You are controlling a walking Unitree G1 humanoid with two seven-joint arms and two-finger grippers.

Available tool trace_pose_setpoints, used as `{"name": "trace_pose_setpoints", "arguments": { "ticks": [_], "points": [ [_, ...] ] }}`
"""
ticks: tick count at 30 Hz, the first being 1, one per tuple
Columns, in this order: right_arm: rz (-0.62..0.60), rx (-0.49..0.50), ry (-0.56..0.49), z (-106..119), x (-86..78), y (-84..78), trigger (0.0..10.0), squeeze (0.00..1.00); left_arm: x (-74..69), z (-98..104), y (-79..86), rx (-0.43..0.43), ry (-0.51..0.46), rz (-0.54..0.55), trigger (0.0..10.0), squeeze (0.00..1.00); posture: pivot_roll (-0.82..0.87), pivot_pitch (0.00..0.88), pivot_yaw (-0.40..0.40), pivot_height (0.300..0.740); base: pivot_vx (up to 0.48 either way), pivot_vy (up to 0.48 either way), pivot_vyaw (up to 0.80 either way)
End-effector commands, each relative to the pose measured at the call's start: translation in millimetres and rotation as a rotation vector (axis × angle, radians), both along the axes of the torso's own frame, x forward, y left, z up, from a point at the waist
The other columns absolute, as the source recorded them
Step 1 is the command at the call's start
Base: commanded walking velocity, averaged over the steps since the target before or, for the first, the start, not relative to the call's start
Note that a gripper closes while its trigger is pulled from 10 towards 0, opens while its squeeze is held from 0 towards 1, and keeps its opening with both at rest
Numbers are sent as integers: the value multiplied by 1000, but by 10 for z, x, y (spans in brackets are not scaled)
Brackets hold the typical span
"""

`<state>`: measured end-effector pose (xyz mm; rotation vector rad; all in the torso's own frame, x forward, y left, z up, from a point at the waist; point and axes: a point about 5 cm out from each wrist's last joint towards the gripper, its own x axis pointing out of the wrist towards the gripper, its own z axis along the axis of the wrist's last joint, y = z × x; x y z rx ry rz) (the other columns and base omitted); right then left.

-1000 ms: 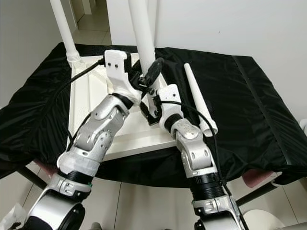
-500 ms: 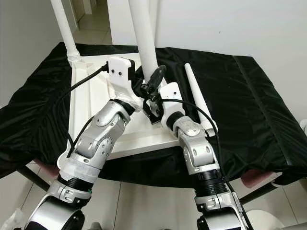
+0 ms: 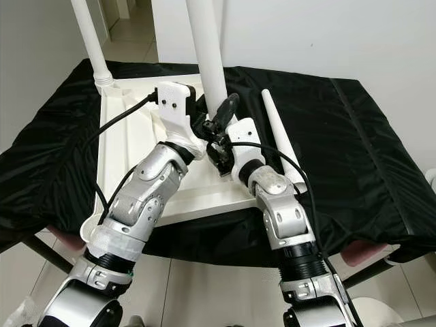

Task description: Building children table

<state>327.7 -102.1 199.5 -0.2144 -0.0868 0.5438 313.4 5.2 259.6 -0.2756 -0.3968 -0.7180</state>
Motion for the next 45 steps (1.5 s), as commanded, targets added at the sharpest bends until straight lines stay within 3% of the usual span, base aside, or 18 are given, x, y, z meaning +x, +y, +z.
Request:
{"name": "trace_pose_setpoints", "arguments": {
  "ticks": [1,8,9,10,14,15,16,21,22,36,45],
  "points": [
    [111,-2,-58,84,-92,216,0,0,-81,-35,-174,33,-1,-115,10000,0,14,70,-26,740,0,0,0],
    [141,-30,-71,74,-118,244,0,0,-69,-46,-158,37,7,-112,10000,0,17,71,-26,740,0,0,0],
    [146,-38,-77,74,-123,249,4039,0,-69,-50,-157,39,7,-111,10000,0,18,70,-25,740,0,0,0],
    [149,-43,-82,75,-126,254,10000,0,-67,-54,-157,41,9,-110,10000,0,18,70,-25,740,0,0,0],
    [152,-35,-74,68,-133,264,10000,0,-71,-62,-165,36,22,-128,10000,0,18,71,-25,740,0,0,0],
    [149,-24,-65,64,-133,265,10000,0,-73,-60,-166,28,28,-136,10000,612,18,71,-26,740,0,0,0],
    [144,-16,-59,62,-131,265,10000,0,-82,-55,-168,7,37,-156,10000,1000,18,74,-26,740,0,0,0],
    [109,22,-27,54,-106,252,10000,0,-102,-38,-165,6,27,-170,10000,1000,19,74,-26,740,0,0,0],
    [99,38,-14,50,-99,248,10000,0,-113,-32,-168,10,21,-173,10000,0,19,73,-26,740,0,0,0],
    [-12,148,21,74,-25,168,10000,0,-148,6,-119,-18,3,-199,10000,0,21,67,-26,740,0,0,0],
    [-129,220,45,32,1,32,10000,0,-26,78,135,-119,47,-146,10000,0,23,61,-27,740,0,0,0]
  ]
}}
